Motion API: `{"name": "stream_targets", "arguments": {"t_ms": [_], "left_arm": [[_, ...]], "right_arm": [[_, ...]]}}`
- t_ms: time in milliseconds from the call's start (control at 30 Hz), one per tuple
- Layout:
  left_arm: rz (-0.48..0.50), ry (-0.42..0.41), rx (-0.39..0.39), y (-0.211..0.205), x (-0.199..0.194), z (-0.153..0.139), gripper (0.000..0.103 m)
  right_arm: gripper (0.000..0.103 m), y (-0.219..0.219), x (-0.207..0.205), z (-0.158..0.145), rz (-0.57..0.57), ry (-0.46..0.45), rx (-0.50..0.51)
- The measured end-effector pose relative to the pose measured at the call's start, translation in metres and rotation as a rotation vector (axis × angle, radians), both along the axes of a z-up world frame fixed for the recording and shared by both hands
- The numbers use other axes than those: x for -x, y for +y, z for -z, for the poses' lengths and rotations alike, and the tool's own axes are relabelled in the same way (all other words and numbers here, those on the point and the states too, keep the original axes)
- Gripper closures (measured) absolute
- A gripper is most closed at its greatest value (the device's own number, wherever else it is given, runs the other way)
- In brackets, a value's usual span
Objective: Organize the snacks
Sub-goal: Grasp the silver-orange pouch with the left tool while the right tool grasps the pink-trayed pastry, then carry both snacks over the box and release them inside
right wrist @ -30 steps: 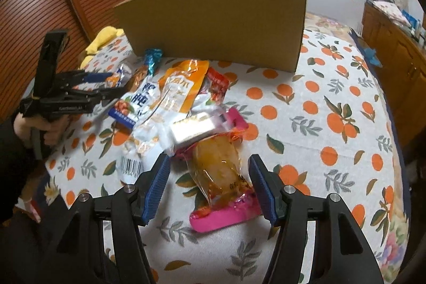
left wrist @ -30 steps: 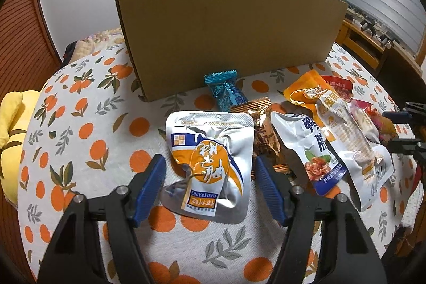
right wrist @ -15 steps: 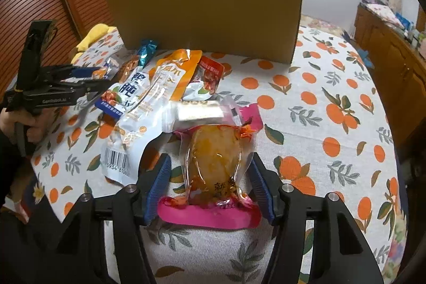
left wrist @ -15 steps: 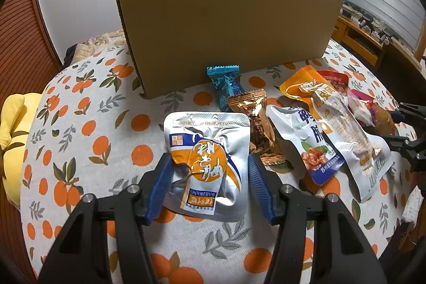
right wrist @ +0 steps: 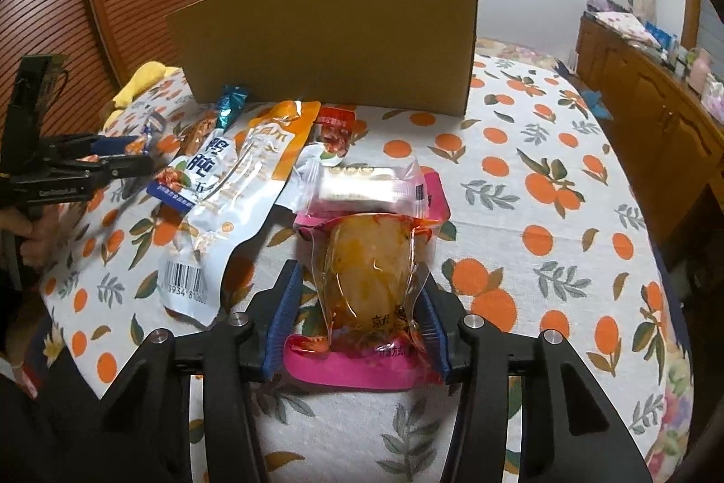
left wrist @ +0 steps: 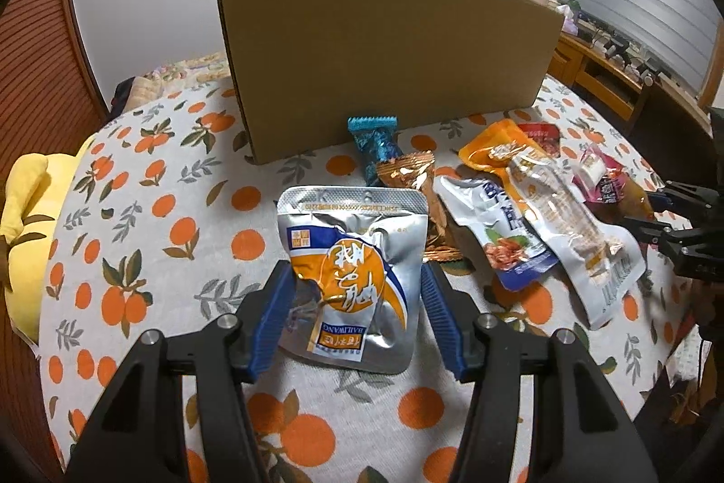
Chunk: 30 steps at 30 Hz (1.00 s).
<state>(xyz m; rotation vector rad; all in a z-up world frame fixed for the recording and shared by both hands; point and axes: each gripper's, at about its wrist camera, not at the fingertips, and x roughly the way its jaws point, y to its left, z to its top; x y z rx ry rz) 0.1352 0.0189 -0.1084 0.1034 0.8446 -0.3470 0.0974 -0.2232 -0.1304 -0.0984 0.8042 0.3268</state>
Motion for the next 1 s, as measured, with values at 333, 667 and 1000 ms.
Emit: {"name": "stream_targets", "arguments": {"t_ms": [333, 667, 1000], "left_arm": [[0.016, -0.048, 0.036, -0.004, 0.009, -0.021, 0.047], [0.037, -0.099, 0.065, -0.012, 0.011, -0.05, 0.047], [0.055, -0.141, 0.074, -0.021, 0.001, -0.072, 0.047]], "right_arm": [[0.054, -0.004, 0.004, -0.004, 0.011, -0.009, -0.01], [0.054, -0.005, 0.006, -0.025, 0.007, -0.052, -0.019], [0.054, 0.0, 0.0, -0.047, -0.014, -0.093, -0.013]]}}
